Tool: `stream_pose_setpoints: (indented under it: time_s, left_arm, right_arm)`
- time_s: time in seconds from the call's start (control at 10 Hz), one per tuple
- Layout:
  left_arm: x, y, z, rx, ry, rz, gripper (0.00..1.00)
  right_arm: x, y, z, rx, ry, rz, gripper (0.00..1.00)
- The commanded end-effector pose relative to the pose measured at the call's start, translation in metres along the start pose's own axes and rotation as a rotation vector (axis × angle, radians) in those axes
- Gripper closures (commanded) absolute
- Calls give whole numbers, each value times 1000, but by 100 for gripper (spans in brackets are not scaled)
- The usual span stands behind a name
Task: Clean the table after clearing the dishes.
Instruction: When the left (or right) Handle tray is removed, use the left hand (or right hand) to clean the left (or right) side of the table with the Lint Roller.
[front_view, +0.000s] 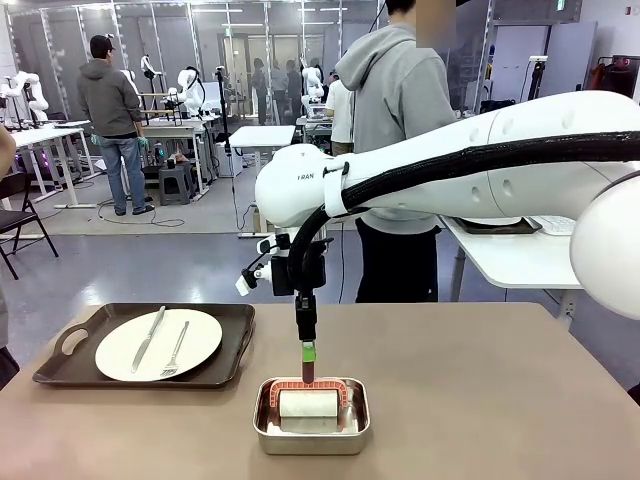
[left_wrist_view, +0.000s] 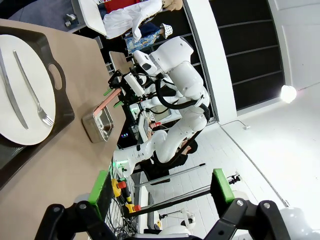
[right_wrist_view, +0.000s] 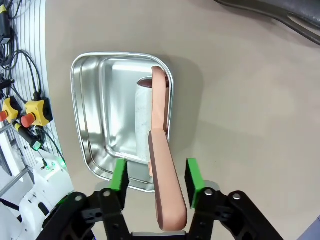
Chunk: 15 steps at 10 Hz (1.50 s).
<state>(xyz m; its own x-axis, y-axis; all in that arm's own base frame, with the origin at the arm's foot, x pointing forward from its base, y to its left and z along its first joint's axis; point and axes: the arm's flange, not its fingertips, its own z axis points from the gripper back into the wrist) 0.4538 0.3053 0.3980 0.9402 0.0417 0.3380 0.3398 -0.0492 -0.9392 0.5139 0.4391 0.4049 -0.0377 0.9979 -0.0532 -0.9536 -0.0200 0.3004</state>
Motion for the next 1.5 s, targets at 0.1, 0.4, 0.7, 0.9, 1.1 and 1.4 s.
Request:
stream_pose_setpoints:
  time_s: [0.1, 0.4, 0.7, 0.9, 1.1, 1.4]
  left_arm:
    - [-5, -3, -2, 15, -4, -12, 0]
    - [-5, -3, -2, 15, -4, -12, 0]
    - [-5, -3, -2, 15, -4, -12, 0]
    - [-5, -3, -2, 15, -4, -12, 0]
    - [-5, -3, -2, 15, -4, -12, 0]
    - [-5, -3, -2, 15, -4, -12, 0]
  right_arm:
    - [2, 3, 0, -3, -13, -12, 70]
    - [2, 4, 2, 12, -29, -7, 97]
    - [-3, 8, 11, -1, -30, -26, 100]
    - [-11, 26, 38, -21, -35, -30, 95]
    - [-19, 52, 83, -81, 2, -69, 100]
    - [-32, 73, 119, -160, -20, -147, 100]
